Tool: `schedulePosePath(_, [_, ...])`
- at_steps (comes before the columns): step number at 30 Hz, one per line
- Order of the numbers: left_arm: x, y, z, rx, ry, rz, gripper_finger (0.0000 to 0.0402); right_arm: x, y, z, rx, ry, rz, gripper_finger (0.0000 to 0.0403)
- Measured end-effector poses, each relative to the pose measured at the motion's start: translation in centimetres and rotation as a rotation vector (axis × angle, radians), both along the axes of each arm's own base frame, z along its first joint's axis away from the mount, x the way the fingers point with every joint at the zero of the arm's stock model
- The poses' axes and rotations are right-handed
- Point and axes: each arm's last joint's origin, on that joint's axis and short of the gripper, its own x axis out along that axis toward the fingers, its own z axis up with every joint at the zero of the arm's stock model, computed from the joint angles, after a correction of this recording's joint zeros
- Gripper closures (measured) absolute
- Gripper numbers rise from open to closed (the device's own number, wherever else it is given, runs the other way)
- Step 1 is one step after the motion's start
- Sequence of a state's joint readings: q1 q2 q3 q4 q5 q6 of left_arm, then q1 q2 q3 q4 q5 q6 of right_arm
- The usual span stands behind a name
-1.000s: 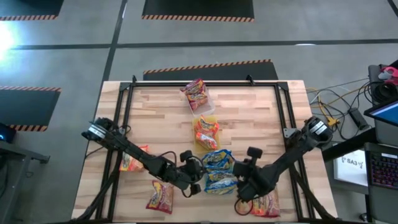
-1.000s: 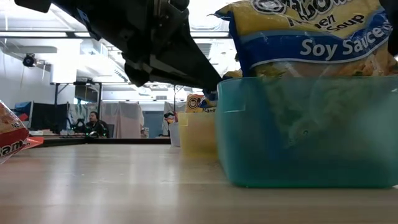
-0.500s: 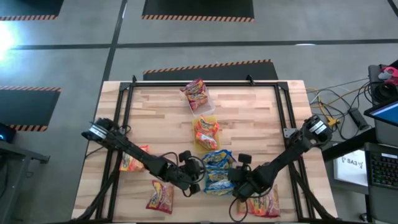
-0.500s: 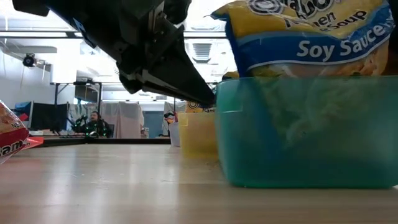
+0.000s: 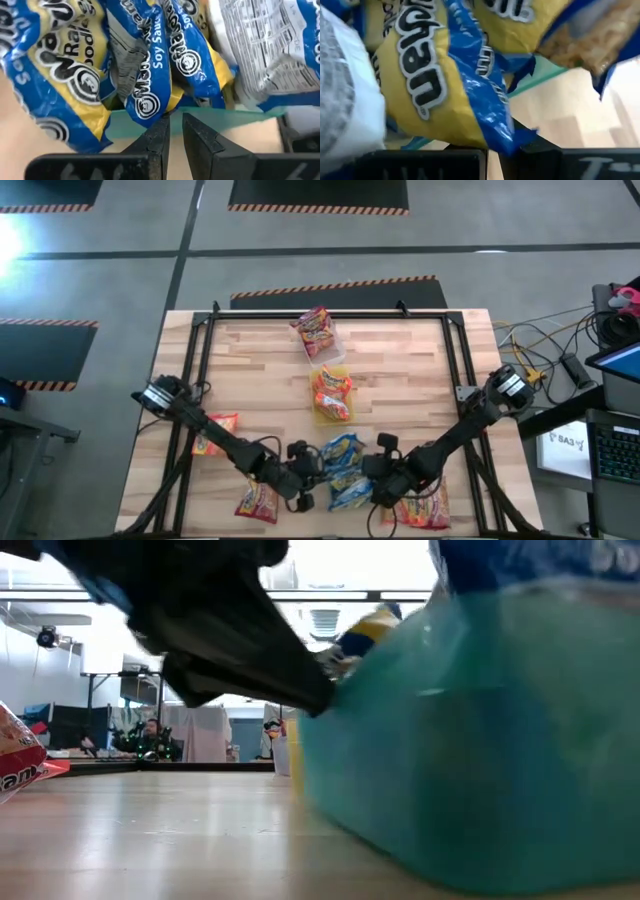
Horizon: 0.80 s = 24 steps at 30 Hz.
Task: Sort Maruchan noodles
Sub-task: Adjust the green bin
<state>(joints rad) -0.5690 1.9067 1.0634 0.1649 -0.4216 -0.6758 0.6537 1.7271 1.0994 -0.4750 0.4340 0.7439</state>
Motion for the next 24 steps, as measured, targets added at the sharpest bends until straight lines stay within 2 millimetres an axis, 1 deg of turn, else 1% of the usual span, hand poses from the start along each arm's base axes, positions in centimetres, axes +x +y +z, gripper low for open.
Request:
schedulePosePath(3, [-0.6, -0.4, 0.3, -0.016, 0.018, -0.005, 0.0365, 0.4, 0.4, 0.1, 0.063, -0.040, 0.029, 0.0385])
schedulePosePath(6, [-0.8, -0.5, 0.2, -0.023, 0.042, 0.011, 0.0365, 0.6, 0.7, 0.2, 0.103, -0.059, 0.046, 0.0385])
schedulePosePath(13, [-0.9, -0.4, 0.2, -0.026, 0.054, 0.036, 0.0365, 0.9, 1.2, 0.2, 0.165, -0.052, 0.057, 0.0385])
schedulePosePath(16, [-1.2, -0.7, 0.3, -0.029, 0.056, 0.037, 0.0365, 0.8, 1.2, 0.2, 0.182, -0.039, 0.053, 0.0385])
schedulePosePath(19, [-1.5, -0.7, 0.9, -0.032, 0.054, 0.030, 0.0365, 0.6, 1.0, 0.1, 0.169, 0.000, 0.054, 0.0385])
schedulePosePath(21, [-1.6, -0.6, 1.8, -0.042, 0.032, 0.036, 0.0365, 0.4, 0.8, 0.2, 0.152, 0.045, 0.042, 0.0385])
schedulePosePath(24, [-1.8, -0.4, 2.9, -0.045, 0.009, 0.036, 0.0365, 0.1, 0.6, 0.8, 0.139, 0.095, 0.024, 0.0385])
